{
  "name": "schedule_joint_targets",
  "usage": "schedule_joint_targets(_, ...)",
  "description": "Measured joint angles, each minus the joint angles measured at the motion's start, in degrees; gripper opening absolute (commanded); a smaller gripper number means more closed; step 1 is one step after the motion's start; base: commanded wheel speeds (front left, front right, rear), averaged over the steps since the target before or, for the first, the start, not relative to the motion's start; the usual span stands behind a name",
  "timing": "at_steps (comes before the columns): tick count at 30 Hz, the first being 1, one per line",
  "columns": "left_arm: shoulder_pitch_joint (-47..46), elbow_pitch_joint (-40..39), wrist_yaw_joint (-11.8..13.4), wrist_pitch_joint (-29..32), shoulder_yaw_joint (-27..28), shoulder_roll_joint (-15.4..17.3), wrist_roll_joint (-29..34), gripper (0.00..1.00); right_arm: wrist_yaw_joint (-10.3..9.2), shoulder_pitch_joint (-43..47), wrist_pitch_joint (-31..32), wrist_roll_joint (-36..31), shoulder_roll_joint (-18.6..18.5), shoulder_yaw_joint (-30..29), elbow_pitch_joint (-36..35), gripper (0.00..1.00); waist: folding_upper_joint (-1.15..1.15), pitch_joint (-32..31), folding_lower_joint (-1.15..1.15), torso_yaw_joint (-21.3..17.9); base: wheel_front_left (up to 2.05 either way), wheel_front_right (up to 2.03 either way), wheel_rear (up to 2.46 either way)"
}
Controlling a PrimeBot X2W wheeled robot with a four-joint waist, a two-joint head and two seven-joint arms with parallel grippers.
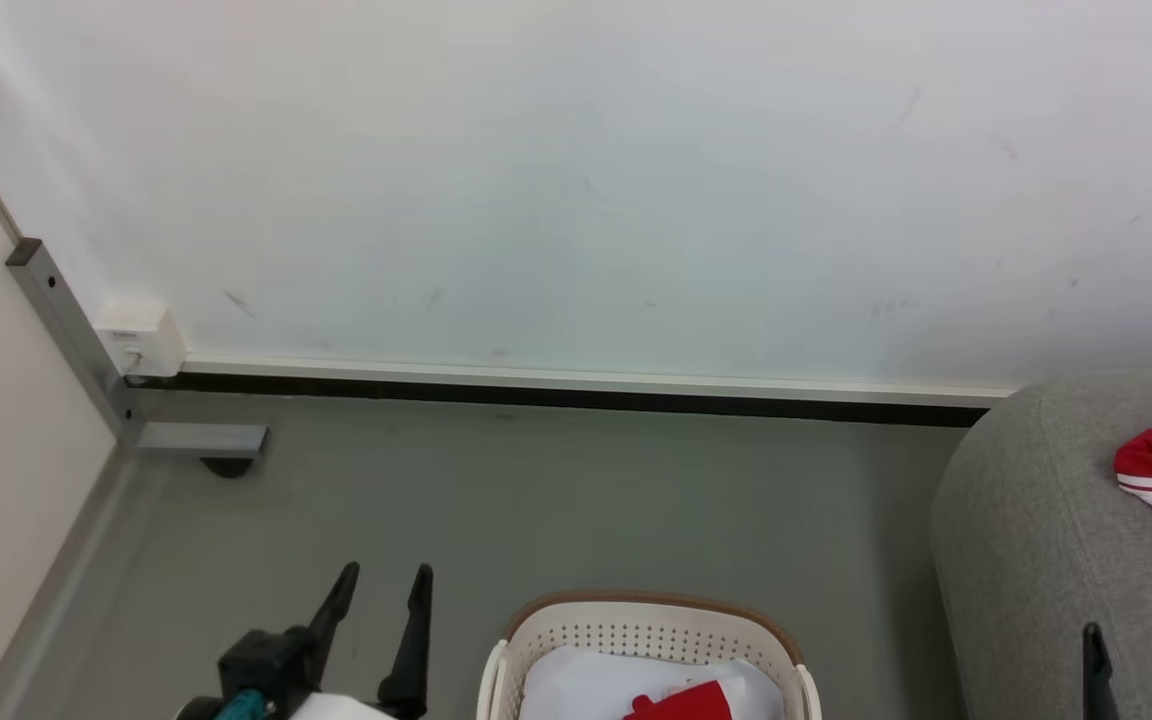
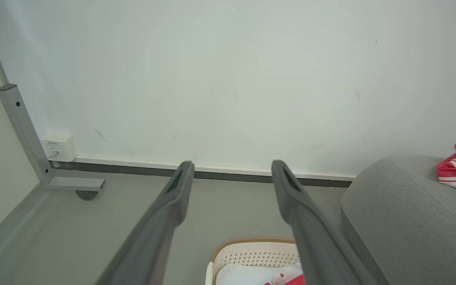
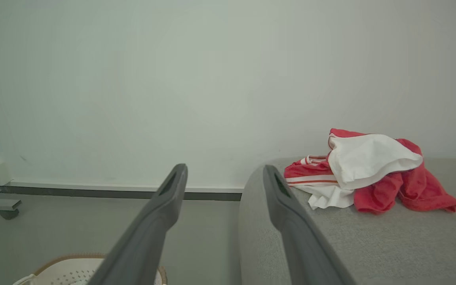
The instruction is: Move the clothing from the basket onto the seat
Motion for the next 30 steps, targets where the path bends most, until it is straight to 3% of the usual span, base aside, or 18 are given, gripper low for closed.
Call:
schedule_joint_targets(16, 3.82, -0.05, -5.73, 0.00, 7.43, -5.14, 6.88, 1.00, 0.00, 0.63, -0.05, 0.26, 0.90, 2.47, 1.34, 1.00, 0.00, 0.08, 0.01, -1.51, 0.00, 0.00, 0.00)
schedule_joint_targets(25, -0.01, 2.23, -9.21, 0.10, 5.16, -6.25, 8.90, 1.00, 0.00, -1.79, -0.08, -0.18, 0.20, 2.72, -1.16, 1.00, 0.00, 2.72, 0.01, -5.13, 0.00, 0.00, 0.00)
schedule_joint_targets(30, -5.77, 4.14, -10.94, 3.39, 2.18, -6.22, 10.00, 1.00, 0.00, -4.42, -0.18, -0.12, -0.60, 2.31, -3.65, 1.00, 0.00, 5.81, 0.02, -7.99, 0.00, 0.00, 0.00)
